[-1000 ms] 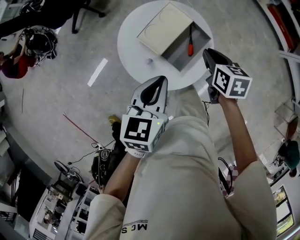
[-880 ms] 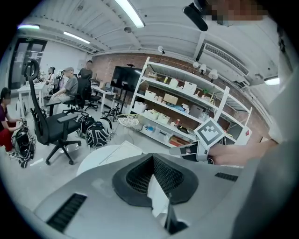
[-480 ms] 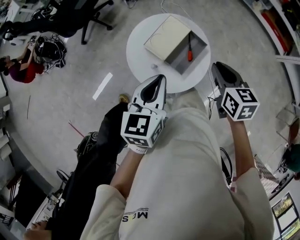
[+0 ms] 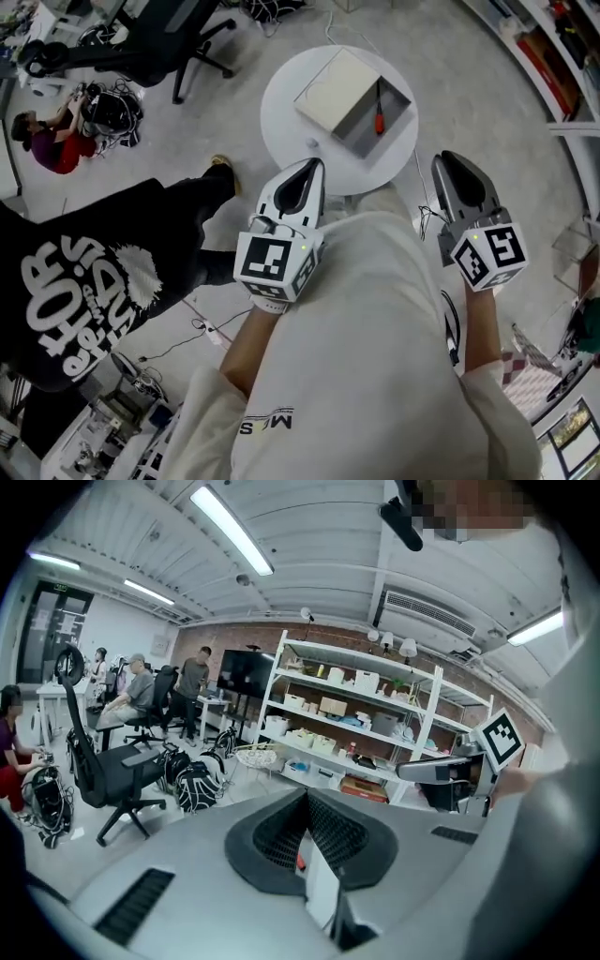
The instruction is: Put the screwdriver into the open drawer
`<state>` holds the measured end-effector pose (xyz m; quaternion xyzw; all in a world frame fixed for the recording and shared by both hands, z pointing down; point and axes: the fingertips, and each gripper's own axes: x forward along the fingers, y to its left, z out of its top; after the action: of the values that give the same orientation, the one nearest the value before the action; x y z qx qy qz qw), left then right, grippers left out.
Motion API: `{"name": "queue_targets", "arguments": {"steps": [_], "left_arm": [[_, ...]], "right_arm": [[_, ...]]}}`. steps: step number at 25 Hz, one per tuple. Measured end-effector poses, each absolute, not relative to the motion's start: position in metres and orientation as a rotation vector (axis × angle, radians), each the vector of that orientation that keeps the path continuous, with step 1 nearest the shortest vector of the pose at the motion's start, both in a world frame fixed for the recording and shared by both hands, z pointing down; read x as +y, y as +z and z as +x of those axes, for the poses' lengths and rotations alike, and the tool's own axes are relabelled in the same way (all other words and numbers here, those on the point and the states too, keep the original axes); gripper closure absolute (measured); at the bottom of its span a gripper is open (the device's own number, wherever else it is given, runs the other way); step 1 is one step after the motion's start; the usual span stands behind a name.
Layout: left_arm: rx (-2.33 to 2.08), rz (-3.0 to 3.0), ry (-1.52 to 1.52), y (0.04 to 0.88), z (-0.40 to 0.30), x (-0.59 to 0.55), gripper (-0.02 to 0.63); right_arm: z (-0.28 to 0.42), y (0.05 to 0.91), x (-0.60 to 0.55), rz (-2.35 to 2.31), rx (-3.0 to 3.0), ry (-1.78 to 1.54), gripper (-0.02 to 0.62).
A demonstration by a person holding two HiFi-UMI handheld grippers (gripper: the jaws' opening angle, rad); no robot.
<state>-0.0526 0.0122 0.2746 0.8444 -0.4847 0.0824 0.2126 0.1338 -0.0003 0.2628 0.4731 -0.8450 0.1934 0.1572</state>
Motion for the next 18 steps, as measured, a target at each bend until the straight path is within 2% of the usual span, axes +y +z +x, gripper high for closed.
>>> {"name": "queue_targets", "arguments": {"steps": [18], "left_arm": [[-1.301,2.398,0.233,0.259,-0.047,0.027,0.595]], "right_arm": [[0.110,0.239,0.027,1.339,-2.505,0.433,0.482]]}}
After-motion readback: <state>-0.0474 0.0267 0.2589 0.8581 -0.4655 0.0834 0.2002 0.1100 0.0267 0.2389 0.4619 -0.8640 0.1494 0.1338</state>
